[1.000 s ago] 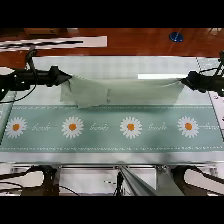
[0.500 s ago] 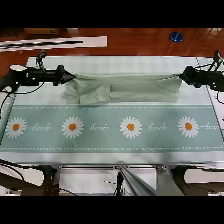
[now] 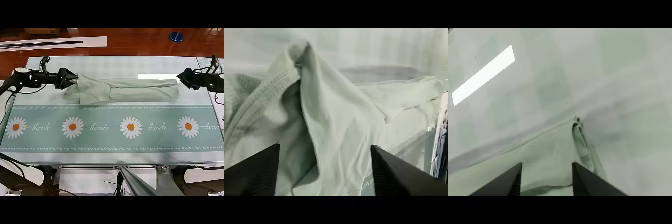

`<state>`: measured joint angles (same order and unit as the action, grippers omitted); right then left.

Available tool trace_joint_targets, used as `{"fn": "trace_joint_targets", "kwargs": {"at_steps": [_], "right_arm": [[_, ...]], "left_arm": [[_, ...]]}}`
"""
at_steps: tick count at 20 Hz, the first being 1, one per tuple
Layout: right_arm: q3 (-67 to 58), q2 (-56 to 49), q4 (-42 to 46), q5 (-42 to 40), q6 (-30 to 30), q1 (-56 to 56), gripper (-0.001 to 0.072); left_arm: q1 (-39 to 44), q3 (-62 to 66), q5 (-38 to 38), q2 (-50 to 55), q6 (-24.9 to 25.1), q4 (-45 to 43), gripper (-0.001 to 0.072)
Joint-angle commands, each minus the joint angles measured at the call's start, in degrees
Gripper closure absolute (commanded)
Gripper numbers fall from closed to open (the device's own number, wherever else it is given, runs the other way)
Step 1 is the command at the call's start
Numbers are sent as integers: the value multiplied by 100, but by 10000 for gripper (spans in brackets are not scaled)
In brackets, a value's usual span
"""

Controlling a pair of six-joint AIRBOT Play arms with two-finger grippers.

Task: Fold the shirts.

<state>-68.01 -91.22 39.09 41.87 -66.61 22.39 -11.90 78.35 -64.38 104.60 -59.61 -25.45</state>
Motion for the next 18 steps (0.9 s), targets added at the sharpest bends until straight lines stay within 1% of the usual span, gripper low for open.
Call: {"fn": "trace_joint_targets", "kwargs": {"at_steps": [1,2,4,7,8,9,12,15,18], "right_arm": [[-2,428,686,111,-140,323,292],[-2,525,997,269,-411,483,288],[-2,505,1086,859,-577,785,177],[-2,181,730,1694,-599,1073,157],[-2,35,590,1838,-597,1082,128],[-2,-103,452,1937,-588,1078,119],[-2,-466,-20,1963,-431,848,120],[-2,-715,-42,1657,-426,326,121],[-2,-896,-37,1272,-638,-160,126]], "left_arm": [[-393,413,-782,-15,-50,-7,198],[-483,525,-868,-68,-155,-33,203],[-544,662,-901,-232,-203,-136,203],[-431,680,-892,-437,-225,-472,204],[-378,682,-916,-461,-245,-627,203],[-328,691,-942,-463,-330,-765,203],[-170,691,-966,-461,-328,-868,204],[-17,691,-957,-450,-326,-868,204],[96,691,-962,-450,-326,-868,204]]}}
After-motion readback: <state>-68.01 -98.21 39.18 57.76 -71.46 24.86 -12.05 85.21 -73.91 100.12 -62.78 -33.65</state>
